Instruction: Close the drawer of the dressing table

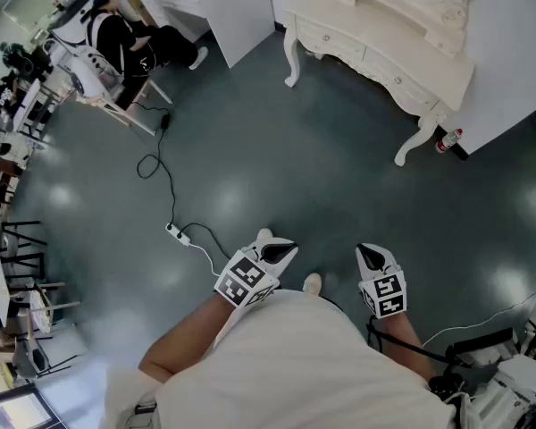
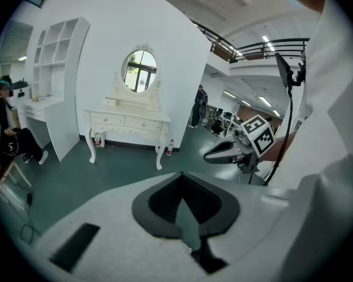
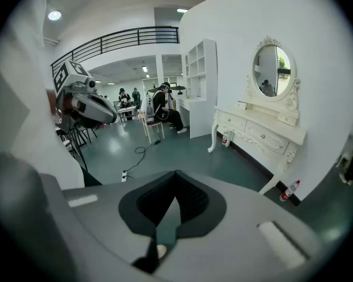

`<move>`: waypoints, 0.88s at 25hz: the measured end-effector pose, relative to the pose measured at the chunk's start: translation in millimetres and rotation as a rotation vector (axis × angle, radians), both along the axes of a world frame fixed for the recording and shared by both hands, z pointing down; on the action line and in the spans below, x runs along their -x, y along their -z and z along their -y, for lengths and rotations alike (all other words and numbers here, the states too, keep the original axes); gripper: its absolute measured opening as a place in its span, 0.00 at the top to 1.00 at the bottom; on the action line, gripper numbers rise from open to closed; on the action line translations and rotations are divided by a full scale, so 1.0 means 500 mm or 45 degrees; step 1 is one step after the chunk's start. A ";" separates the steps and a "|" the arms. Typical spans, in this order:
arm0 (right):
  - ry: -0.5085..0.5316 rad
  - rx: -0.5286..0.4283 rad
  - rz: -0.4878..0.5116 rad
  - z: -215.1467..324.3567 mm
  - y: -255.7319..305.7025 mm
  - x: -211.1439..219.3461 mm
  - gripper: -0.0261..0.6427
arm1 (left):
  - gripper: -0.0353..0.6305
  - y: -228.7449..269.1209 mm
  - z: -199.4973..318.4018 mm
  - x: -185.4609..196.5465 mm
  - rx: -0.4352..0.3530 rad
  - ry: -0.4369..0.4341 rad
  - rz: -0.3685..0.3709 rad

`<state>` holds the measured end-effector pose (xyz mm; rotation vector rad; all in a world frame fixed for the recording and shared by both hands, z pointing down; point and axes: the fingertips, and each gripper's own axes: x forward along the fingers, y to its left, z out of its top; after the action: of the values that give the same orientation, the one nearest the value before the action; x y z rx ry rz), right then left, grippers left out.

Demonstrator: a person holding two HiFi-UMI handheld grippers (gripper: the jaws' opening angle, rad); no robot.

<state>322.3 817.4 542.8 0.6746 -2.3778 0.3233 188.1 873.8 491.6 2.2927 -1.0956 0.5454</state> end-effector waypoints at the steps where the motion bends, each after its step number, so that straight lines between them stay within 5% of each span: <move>1: 0.001 -0.005 -0.003 0.004 -0.004 0.015 0.96 | 0.94 -0.004 0.006 0.013 -0.006 -0.002 -0.002; 10: 0.065 -0.042 -0.025 0.109 -0.003 0.232 0.96 | 0.94 0.013 0.125 0.224 -0.115 0.062 -0.030; 18: -0.043 -0.106 0.007 0.233 0.023 0.443 0.96 | 0.94 -0.046 0.194 0.511 -0.084 0.085 0.053; 22: -0.074 -0.101 -0.046 0.236 0.055 0.542 0.89 | 0.94 -0.042 0.210 0.633 -0.077 0.101 0.017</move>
<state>51.3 699.5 515.4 0.7815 -2.3498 0.2400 -128.4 769.0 512.7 2.2891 -1.2192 0.5040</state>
